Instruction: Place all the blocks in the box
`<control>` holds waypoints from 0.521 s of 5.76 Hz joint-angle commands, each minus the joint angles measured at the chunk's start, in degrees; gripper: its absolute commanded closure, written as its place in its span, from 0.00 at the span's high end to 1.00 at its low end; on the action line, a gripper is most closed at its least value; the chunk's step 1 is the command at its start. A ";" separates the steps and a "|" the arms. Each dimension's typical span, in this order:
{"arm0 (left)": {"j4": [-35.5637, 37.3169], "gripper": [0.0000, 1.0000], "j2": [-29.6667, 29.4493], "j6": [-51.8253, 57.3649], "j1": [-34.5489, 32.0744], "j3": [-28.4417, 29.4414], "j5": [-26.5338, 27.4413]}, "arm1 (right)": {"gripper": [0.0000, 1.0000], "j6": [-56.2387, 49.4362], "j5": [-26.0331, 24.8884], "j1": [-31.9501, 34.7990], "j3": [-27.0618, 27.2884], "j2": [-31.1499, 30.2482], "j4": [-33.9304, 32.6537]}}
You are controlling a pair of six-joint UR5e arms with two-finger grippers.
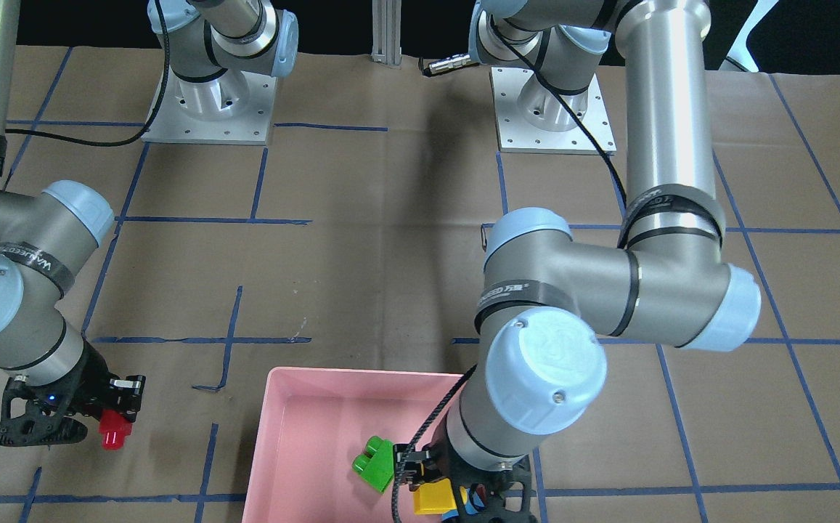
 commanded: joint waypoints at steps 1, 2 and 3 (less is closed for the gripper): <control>5.80 0.68 -4.60 -2.07 -2.03 -0.62 2.46 | 0.07 0.10 -0.03 0.01 -1.04 -4.02 6.19; 6.26 1.00 -3.57 -3.64 -2.03 -0.54 2.46 | 0.08 0.28 -0.03 0.01 -1.04 -6.74 8.49; 5.30 1.00 -1.64 -3.65 -1.42 -0.01 2.46 | 0.08 0.28 -0.12 0.09 -1.13 -8.25 8.60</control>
